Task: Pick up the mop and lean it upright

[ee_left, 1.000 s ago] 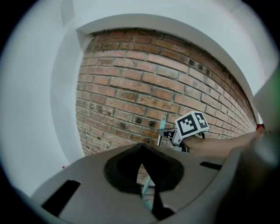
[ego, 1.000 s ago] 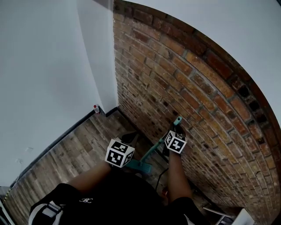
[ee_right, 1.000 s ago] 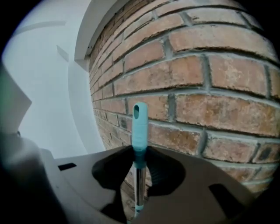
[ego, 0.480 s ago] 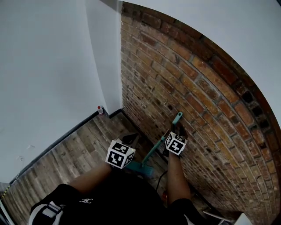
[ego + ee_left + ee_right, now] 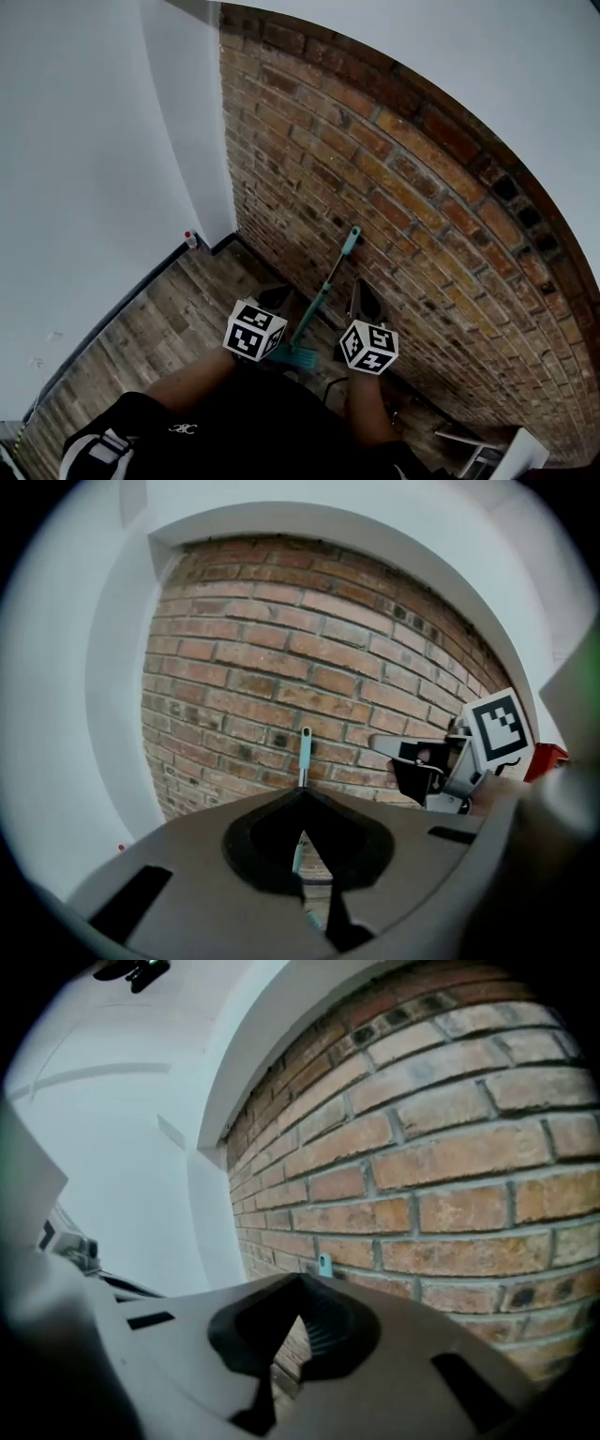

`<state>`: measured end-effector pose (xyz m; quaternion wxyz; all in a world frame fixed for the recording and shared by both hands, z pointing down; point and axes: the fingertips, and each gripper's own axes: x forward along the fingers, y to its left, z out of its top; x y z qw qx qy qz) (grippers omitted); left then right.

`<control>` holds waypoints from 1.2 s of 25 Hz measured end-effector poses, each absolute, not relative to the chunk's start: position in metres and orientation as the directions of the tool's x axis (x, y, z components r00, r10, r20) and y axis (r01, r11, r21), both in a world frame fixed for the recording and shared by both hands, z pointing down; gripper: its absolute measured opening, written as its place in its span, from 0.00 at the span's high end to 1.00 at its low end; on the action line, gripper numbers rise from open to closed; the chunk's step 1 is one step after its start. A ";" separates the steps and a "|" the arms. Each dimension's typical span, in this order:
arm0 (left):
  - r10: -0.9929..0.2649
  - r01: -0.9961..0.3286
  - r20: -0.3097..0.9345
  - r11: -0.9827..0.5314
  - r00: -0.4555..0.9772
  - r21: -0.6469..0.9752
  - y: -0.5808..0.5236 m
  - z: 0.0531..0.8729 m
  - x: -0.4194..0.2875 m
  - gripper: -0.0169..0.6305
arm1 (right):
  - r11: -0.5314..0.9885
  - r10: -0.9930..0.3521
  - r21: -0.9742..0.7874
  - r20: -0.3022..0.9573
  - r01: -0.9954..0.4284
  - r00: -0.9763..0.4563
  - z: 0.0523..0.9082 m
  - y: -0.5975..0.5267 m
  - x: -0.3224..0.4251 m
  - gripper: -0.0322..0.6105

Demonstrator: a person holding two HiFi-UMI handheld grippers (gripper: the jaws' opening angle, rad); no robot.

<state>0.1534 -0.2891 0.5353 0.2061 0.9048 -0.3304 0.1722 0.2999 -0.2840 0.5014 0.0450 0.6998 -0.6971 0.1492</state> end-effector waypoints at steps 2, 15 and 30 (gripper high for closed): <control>-0.514 -0.654 0.442 -0.710 0.735 0.260 -0.290 0.533 0.161 0.99 | -0.050 -0.965 -0.146 0.262 -0.988 0.011 0.495 -0.267 0.301 0.93; -0.425 -0.558 0.421 -0.785 0.802 0.270 -0.281 0.529 0.204 0.99 | -0.177 -0.946 -0.096 0.290 -0.980 0.142 0.499 -0.217 0.325 0.93; -0.403 -0.540 0.426 -0.796 0.810 0.273 -0.275 0.531 0.211 0.99 | -0.186 -0.944 -0.100 0.296 -0.977 0.149 0.501 -0.212 0.327 0.93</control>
